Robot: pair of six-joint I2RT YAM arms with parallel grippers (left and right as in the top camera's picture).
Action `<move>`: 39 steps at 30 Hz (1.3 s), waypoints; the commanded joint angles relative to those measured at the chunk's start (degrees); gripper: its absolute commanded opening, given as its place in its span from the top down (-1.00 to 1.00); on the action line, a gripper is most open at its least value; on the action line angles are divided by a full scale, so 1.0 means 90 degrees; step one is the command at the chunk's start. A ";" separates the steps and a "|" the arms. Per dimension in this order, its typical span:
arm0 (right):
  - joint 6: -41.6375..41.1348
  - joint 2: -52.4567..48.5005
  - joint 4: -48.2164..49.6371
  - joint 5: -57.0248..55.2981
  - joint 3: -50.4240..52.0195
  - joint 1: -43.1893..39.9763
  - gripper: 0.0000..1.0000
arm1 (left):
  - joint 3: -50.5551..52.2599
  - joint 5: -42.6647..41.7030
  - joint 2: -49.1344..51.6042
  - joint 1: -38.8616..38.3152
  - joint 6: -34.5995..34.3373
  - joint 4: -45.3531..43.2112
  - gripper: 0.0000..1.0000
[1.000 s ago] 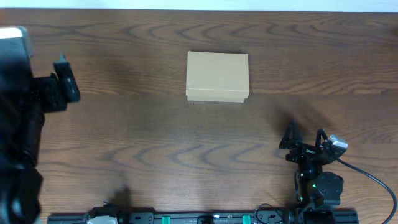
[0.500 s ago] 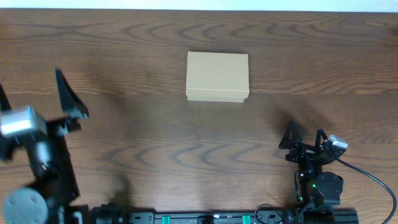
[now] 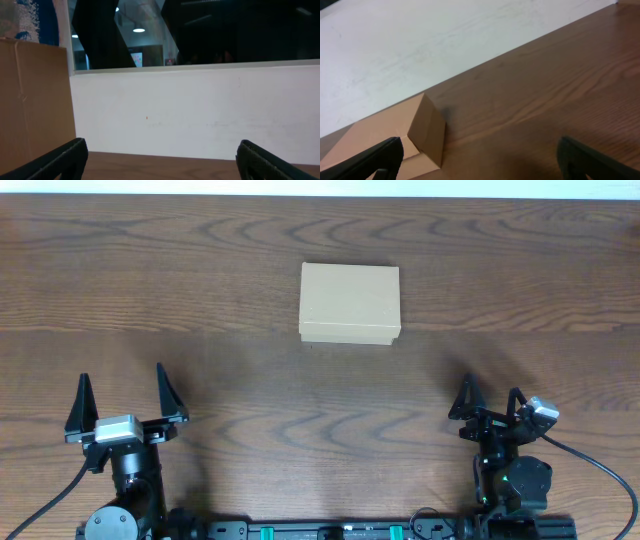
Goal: Pack container
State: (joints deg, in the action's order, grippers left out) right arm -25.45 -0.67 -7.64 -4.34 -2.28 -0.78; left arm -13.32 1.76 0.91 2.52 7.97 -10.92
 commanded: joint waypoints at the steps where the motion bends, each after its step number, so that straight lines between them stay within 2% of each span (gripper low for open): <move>1: -0.0073 0.0039 0.0002 0.0010 0.0027 0.0061 -0.99 | 0.0017 -0.0073 -0.0061 0.0019 0.0066 -0.0019 -0.91; 39: -0.0073 0.0039 0.0002 0.0010 0.0027 0.0061 -0.98 | 0.0017 -0.0073 -0.0061 0.0019 0.0066 -0.0019 -0.91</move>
State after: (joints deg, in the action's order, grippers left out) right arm -25.50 -0.67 -7.64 -4.34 -2.28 -0.78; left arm -13.30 1.67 0.91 2.52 7.97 -10.90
